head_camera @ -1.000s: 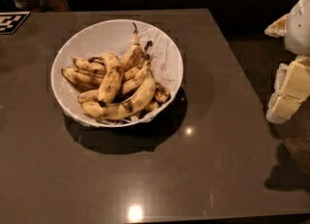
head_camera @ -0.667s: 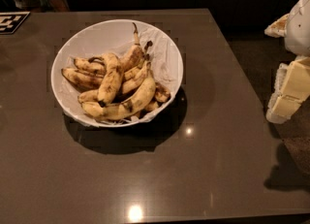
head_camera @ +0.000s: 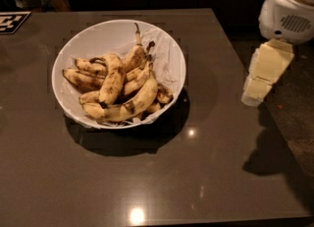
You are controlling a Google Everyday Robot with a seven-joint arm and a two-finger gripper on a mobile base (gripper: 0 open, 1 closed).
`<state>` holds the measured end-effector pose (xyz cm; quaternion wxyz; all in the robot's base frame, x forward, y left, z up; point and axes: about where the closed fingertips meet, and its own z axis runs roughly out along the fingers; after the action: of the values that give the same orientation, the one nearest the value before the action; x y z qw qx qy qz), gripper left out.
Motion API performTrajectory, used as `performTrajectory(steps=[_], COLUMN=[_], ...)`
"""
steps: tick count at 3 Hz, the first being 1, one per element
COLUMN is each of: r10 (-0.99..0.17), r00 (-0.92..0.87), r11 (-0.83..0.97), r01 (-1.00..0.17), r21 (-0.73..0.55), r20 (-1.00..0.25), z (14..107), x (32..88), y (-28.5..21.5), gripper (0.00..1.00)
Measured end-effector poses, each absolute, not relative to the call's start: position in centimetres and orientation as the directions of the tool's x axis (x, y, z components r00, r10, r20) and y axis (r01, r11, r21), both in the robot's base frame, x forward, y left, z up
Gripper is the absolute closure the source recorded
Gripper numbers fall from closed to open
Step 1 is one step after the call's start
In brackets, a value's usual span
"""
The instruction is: Pick banana from white bowl
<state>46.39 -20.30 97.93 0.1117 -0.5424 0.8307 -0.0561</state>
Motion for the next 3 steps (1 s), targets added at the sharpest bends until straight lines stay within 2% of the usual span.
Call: performTrajectory(steps=[1,3], r10=[-0.903,-0.88], r00=[-0.415,-0.453], r11=[0.429,0.475], r01=[-0.877,-0.854], r21=[-0.218,-0.213], r20=[-0.108,-0.142], z=[97.9,98.0], x=[49.4,48.4], y=[-18.0,-16.0], gripper=[0.0,0.0])
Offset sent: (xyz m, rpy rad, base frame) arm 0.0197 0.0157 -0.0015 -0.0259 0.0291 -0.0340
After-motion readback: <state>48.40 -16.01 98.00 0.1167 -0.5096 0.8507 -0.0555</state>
